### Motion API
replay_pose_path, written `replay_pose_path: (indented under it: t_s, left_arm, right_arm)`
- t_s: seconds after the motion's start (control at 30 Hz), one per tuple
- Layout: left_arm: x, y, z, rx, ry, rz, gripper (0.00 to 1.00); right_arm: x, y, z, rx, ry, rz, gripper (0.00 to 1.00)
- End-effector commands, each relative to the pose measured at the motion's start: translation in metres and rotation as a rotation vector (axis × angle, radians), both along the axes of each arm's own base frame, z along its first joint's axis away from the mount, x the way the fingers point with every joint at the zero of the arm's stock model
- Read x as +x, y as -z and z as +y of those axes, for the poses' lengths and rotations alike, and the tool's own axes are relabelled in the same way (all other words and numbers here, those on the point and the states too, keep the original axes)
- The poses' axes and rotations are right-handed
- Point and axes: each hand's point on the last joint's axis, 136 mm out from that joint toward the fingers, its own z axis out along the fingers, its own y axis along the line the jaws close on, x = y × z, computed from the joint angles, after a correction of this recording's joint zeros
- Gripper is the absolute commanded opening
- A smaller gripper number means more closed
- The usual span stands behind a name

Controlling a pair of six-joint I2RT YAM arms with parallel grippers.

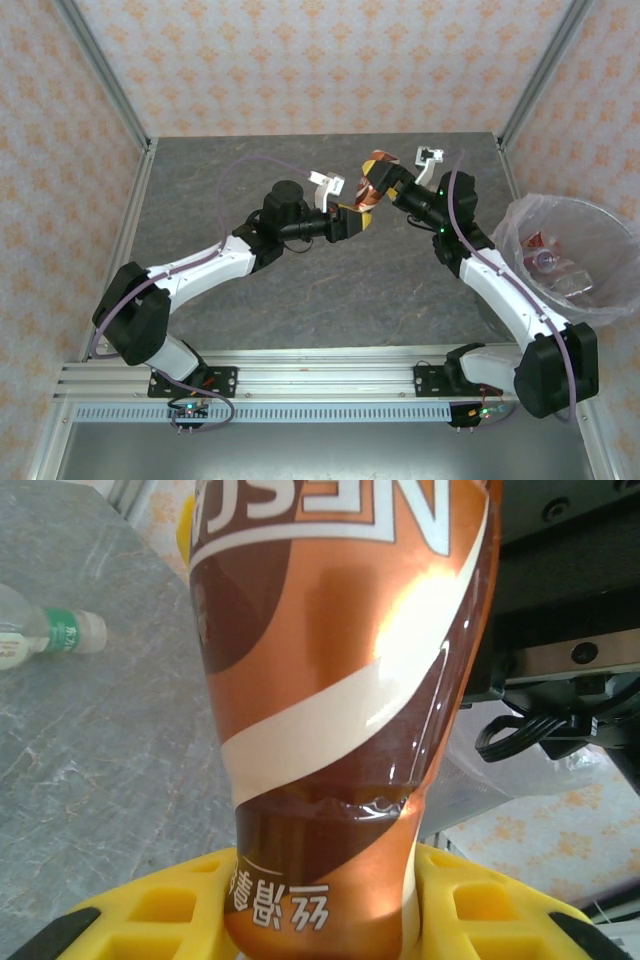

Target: Put the plastic bottles in the bin

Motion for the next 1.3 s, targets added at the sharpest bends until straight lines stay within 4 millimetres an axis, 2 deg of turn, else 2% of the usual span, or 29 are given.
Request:
replay_pose_path:
  t_s: [0.0,0.13,0.33,0.53,0.8,0.93,1.0,1.1,1.17,1.27]
  left_arm:
    - [-0.005,-0.012,-0.006,-0.037,0.062,-0.025,0.00]
    - [-0.008,-0.013,-0.010,-0.036,0.099,-0.018,0.00]
    - [-0.008,-0.016,-0.010,-0.039,0.099,-0.023,0.00]
    - [-0.009,-0.013,-0.010,-0.035,0.101,-0.016,0.00]
    - [-0.010,-0.015,-0.009,-0.020,0.104,-0.040,0.00]
    - [-0.010,-0.014,-0.009,-0.012,0.105,-0.037,0.00]
    - [-0.010,-0.013,-0.009,-0.009,0.105,-0.036,0.10]
    - [-0.011,-0.014,-0.008,-0.010,0.108,-0.037,0.33]
    - [-0.012,-0.015,-0.008,-0.012,0.108,-0.040,0.42]
    - [-0.013,-0.017,-0.007,-0.016,0.113,-0.043,0.67]
  right_arm:
    - [-0.012,-0.025,0.001,0.006,-0.024,-0.132,0.96]
    - [-0.019,-0.027,0.003,-0.001,-0.053,-0.142,0.90]
    - [-0.016,-0.023,0.000,0.007,-0.024,-0.136,0.75]
    - [-0.016,-0.023,0.001,0.010,-0.030,-0.142,0.69]
    - [-0.013,-0.018,0.001,-0.003,-0.024,-0.121,0.49]
    - [-0.012,-0.016,0.000,-0.007,-0.016,-0.115,0.43]
    - [-0.011,-0.016,-0.001,-0.008,-0.008,-0.115,0.41]
    - [-0.009,-0.015,-0.003,-0.013,0.007,-0.112,0.40]
    - [-0.008,-0.015,-0.003,-0.015,0.009,-0.109,0.40]
    - [-0.008,-0.014,-0.003,-0.018,0.010,-0.109,0.39]
